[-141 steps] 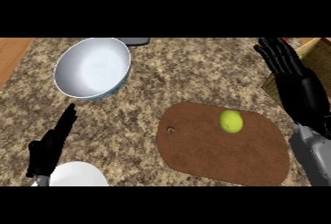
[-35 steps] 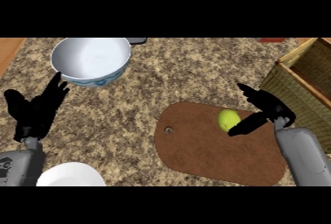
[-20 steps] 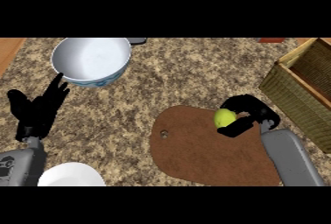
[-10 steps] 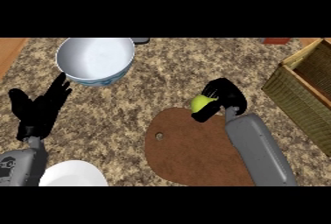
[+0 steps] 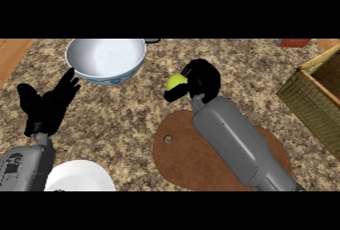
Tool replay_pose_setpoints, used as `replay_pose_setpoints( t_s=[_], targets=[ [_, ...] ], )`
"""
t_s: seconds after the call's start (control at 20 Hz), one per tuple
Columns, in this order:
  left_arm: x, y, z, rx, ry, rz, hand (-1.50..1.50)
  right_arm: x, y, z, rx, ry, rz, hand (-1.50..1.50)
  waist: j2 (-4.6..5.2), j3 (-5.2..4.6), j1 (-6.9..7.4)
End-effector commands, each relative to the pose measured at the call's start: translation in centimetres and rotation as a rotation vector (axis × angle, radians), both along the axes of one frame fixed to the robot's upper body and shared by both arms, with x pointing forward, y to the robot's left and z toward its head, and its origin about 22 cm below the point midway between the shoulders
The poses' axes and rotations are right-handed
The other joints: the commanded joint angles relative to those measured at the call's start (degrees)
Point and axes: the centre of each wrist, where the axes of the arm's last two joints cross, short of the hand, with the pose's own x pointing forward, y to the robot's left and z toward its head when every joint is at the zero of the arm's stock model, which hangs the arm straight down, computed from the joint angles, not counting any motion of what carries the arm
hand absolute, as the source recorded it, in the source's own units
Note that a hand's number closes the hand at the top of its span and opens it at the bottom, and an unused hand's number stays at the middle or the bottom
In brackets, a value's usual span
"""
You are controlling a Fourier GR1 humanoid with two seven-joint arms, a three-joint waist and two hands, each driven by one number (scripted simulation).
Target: Pick the pear from the cutting board and place it in the basket
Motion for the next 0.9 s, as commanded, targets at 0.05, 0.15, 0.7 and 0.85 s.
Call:
replay_pose_setpoints(
  t_s=[0.05, 0.15, 0.7, 0.85],
  targets=[
    [0.2, 1.4, 0.0, -0.006, 0.007, 0.000, 0.00, 0.1, 2.5, 4.0, 0.173, -0.277, -0.099, 1.50, 0.05, -0.03, 0.00],
    [0.4, -0.7, -0.5, -0.003, 0.007, -0.013, 0.00, -0.5, 3.7, 5.9, 0.221, -0.418, -0.085, 1.50, -0.11, -0.03, -0.12],
    [-0.3, 2.6, 0.3, 0.004, 0.030, 0.066, 0.00, 0.6, 6.4, 15.0, 0.027, -0.553, -0.279, 1.50, -0.88, -0.06, -3.25],
    [-1.3, 1.2, -1.1, 0.005, 0.032, 0.051, 0.00, 0.8, 6.6, 17.5, -0.027, -0.566, -0.315, 1.50, -0.87, -0.05, -3.25]
  ],
)
